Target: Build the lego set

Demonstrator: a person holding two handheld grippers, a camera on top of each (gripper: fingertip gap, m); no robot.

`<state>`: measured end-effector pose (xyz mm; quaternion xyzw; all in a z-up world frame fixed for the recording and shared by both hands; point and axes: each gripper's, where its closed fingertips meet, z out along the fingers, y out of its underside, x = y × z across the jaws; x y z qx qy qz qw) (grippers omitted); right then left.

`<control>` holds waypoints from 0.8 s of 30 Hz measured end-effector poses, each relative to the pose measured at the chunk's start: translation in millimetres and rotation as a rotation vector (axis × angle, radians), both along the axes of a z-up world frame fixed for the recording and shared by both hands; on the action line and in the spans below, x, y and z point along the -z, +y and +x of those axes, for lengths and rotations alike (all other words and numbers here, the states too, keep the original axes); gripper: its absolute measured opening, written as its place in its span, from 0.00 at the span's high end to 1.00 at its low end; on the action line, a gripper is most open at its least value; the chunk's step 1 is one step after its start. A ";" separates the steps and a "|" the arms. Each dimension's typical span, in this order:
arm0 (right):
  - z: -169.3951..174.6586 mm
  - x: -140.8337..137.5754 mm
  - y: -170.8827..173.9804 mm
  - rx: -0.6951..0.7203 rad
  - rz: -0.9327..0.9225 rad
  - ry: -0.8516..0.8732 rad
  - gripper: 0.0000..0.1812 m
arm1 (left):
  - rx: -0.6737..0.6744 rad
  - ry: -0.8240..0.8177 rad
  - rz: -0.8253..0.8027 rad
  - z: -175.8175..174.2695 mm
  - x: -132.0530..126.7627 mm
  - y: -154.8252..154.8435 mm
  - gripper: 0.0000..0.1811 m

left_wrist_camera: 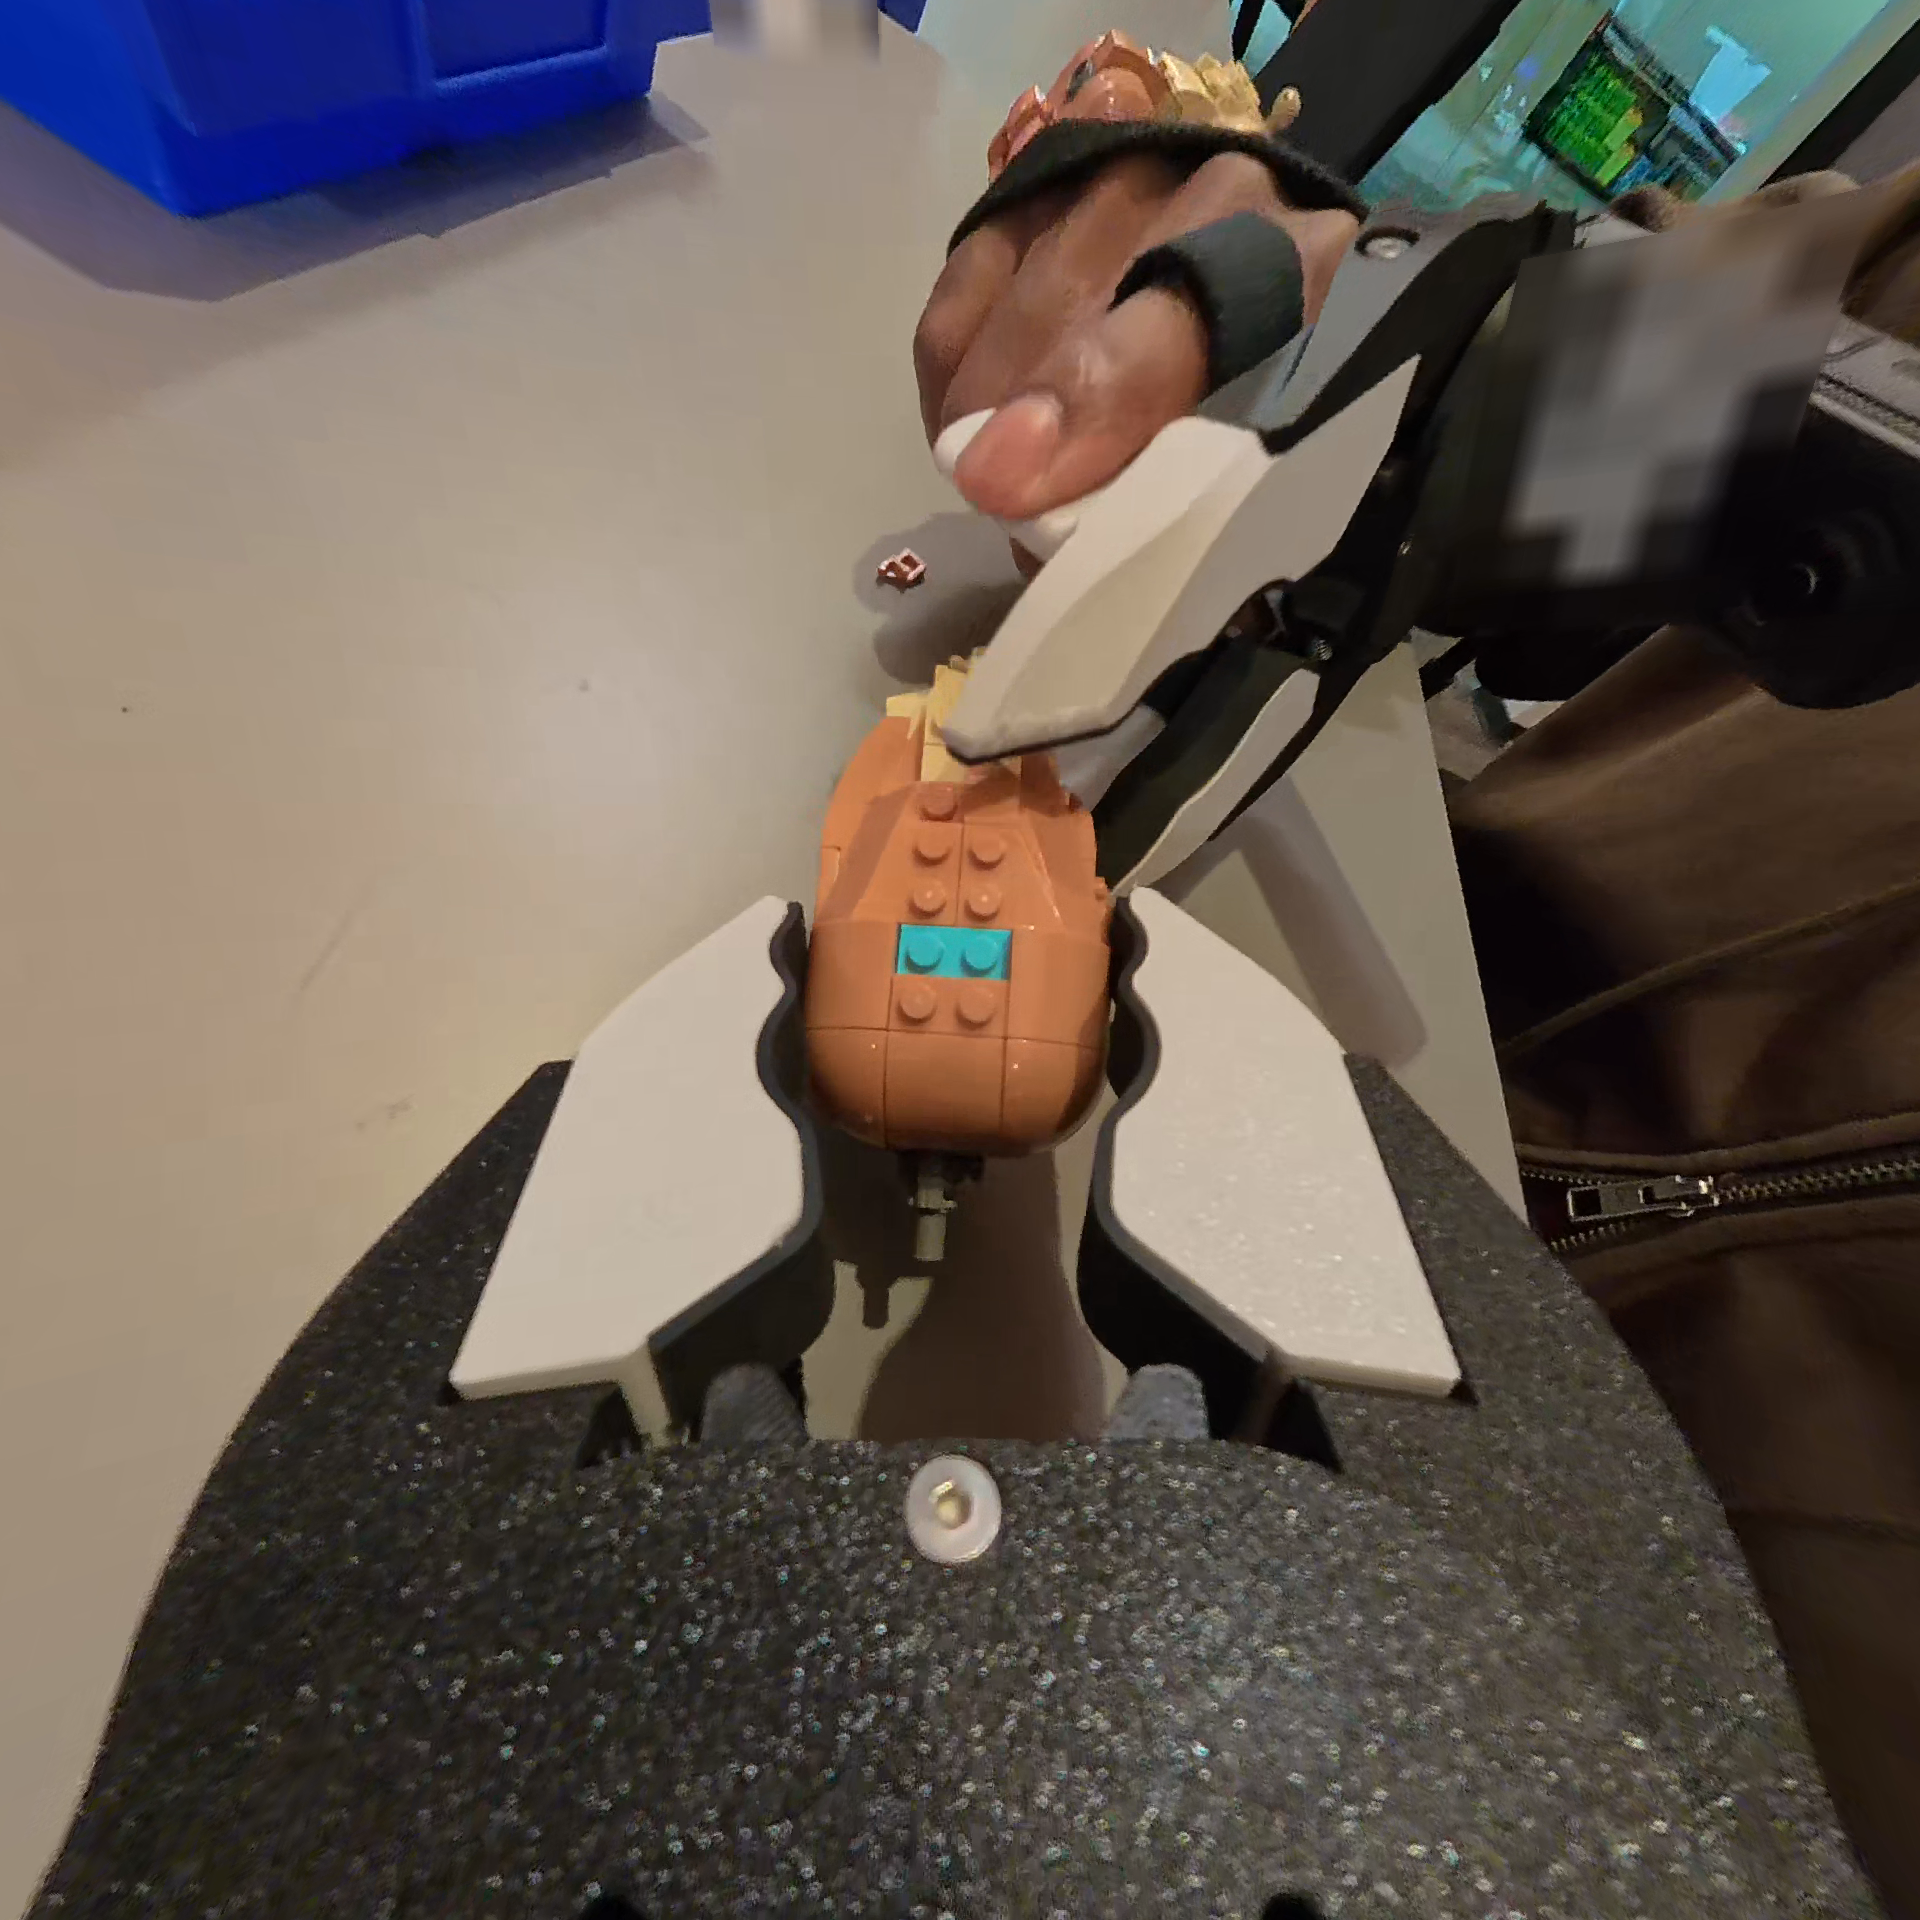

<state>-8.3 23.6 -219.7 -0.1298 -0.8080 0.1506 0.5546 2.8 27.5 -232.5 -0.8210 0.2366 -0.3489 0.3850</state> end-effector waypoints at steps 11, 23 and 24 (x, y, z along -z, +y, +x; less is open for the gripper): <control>2.1 7.3 -2.0 -0.041 0.111 -0.020 0.83 | 0.034 0.086 0.001 4.5 7.6 -3.8 0.69; -3.2 8.7 6.4 0.005 0.044 0.011 0.82 | -0.010 0.109 0.020 -2.0 8.5 2.7 0.69; -4.8 7.6 10.4 0.031 0.034 0.011 0.77 | -0.032 0.136 0.023 -6.2 10.6 5.0 0.69</control>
